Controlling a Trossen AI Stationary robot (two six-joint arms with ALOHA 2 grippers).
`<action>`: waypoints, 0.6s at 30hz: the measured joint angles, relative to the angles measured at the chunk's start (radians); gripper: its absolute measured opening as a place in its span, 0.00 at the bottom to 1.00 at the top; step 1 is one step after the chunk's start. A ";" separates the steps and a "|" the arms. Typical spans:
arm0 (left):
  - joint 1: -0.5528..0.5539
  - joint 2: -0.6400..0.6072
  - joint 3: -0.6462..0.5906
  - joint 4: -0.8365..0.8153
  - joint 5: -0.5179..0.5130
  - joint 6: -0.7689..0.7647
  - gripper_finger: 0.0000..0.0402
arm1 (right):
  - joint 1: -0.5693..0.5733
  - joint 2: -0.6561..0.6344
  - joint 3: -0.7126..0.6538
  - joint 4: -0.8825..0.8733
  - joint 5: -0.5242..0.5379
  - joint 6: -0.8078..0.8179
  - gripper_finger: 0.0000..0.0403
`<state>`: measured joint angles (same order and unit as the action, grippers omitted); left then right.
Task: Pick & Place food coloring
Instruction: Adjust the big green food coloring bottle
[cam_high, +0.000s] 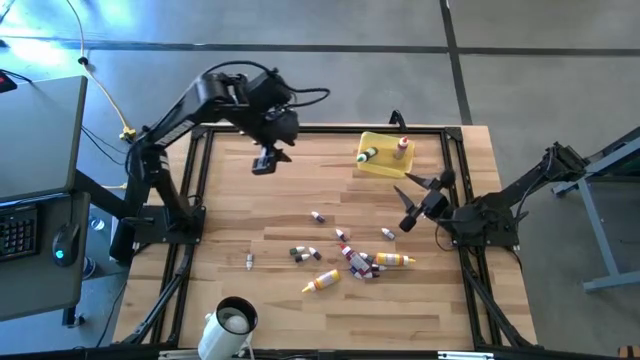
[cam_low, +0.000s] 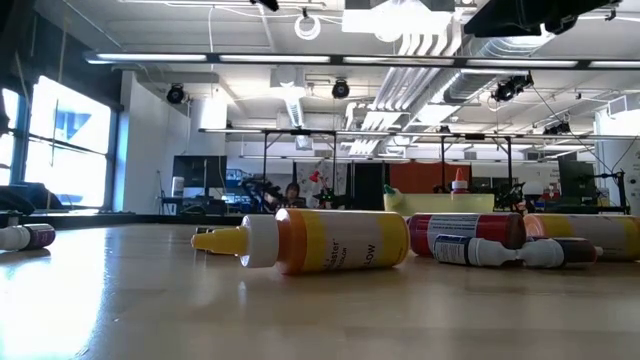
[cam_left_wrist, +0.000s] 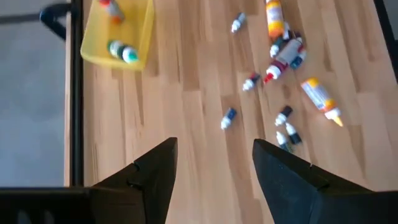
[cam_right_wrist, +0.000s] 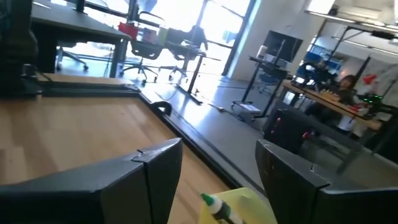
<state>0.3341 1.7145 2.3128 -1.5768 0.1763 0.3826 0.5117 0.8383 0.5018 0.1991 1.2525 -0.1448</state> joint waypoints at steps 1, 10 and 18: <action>0.007 -0.015 -0.005 0.007 -0.005 -0.010 0.51 | 0.000 0.000 0.000 -0.008 -0.005 0.017 0.49; 0.108 -0.256 -0.283 0.213 0.255 0.048 0.51 | 0.000 0.000 0.000 -0.055 -0.080 0.122 0.49; 0.105 -0.532 -0.887 0.739 0.259 -0.014 0.51 | 0.002 0.000 0.000 -0.055 -0.107 0.148 0.49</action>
<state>0.4393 1.1829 1.4256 -0.8380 0.4351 0.3685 0.5133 0.8383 0.5018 0.1443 1.1458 0.0035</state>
